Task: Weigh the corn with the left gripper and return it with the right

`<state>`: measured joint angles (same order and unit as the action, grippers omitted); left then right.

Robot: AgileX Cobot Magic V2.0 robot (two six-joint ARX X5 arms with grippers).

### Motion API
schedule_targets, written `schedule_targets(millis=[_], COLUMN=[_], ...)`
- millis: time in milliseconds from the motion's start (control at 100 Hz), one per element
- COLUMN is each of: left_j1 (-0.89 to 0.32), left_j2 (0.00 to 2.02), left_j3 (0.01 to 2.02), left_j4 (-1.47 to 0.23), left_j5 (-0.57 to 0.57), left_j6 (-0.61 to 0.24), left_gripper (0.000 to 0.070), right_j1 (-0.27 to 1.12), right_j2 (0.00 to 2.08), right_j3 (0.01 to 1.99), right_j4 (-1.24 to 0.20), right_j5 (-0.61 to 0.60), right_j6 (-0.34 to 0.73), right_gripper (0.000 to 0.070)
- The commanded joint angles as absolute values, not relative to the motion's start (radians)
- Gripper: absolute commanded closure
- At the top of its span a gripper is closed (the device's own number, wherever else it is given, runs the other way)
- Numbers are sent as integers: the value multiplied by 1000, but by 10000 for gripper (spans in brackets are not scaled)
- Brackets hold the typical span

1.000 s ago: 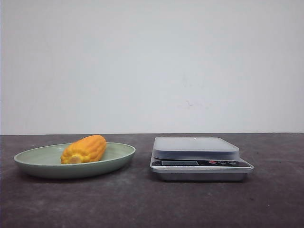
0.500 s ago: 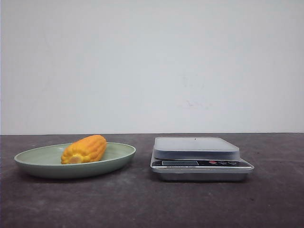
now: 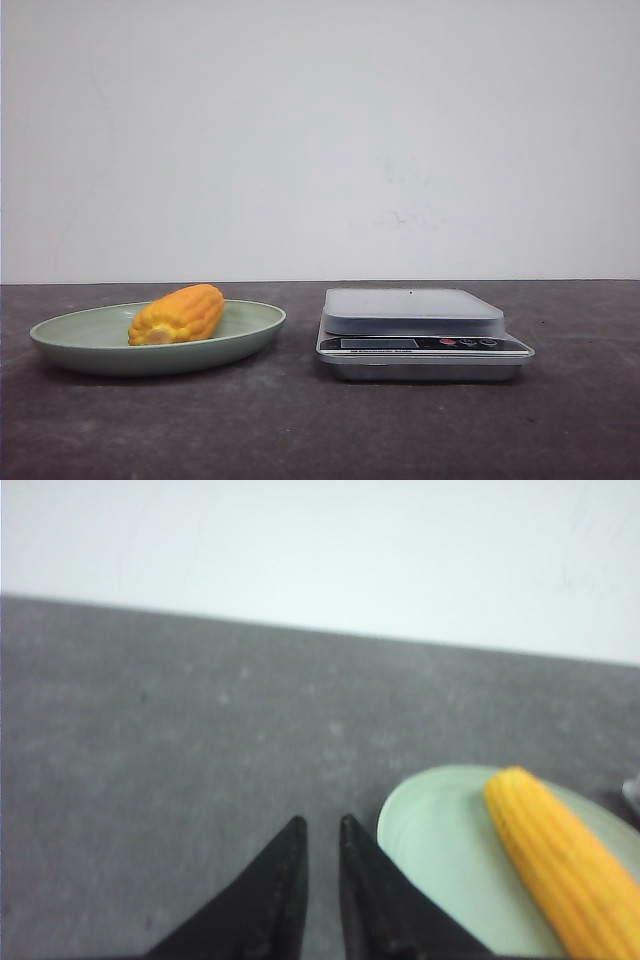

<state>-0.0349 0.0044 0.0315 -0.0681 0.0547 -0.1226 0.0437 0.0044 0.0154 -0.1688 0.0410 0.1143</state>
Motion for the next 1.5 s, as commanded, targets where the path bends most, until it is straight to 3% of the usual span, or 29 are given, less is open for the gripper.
schedule_targets(millis=[0, 170, 440, 620, 810, 840, 880, 970, 1010, 1040, 1270, 1490], left_j1=[-33, -33, -33, -34, -35, -35, -37, -43, -47, -50, -154, -348], left_j2=[3, 3, 56, 288, 609, 651, 700, 793, 828, 853, 1033, 1242], left_j3=[16, 16, 113, 334, 679, 734, 804, 948, 1002, 1040, 1249, 1258], left_j4=[-52, -44, -39, -39, -170, -192, -220, -303, -338, -366, -561, -617], left_j5=[56, 52, 39, 25, 82, 107, 142, 181, 194, 205, 220, 110], left_j6=[-121, -129, -323, -393, -344, -329, -318, -311, -297, -290, -198, -192], left_gripper=[689, 690, 688, 688, 688, 686, 639, 327, 218, 195, 195, 195], right_j1=[44, 44, 44, 44, 44, 44, 44, 44, 44, 45, 50, 69], right_j2=[4, 4, 74, 284, 505, 537, 575, 652, 680, 698, 772, 776], right_j3=[11, 11, 165, 410, 670, 710, 762, 863, 901, 928, 1055, 1063], right_j4=[-176, -172, -222, -294, -364, -377, -394, -424, -435, -445, -551, -627], right_j5=[41, 41, 41, 40, -59, -71, -81, -90, -110, -130, -210, -212], right_j6=[132, 144, 274, 299, 271, 266, 261, 260, 256, 251, 216, 181], right_gripper=[688, 689, 697, 697, 692, 664, 552, 162, 68, 67, 72, 72])
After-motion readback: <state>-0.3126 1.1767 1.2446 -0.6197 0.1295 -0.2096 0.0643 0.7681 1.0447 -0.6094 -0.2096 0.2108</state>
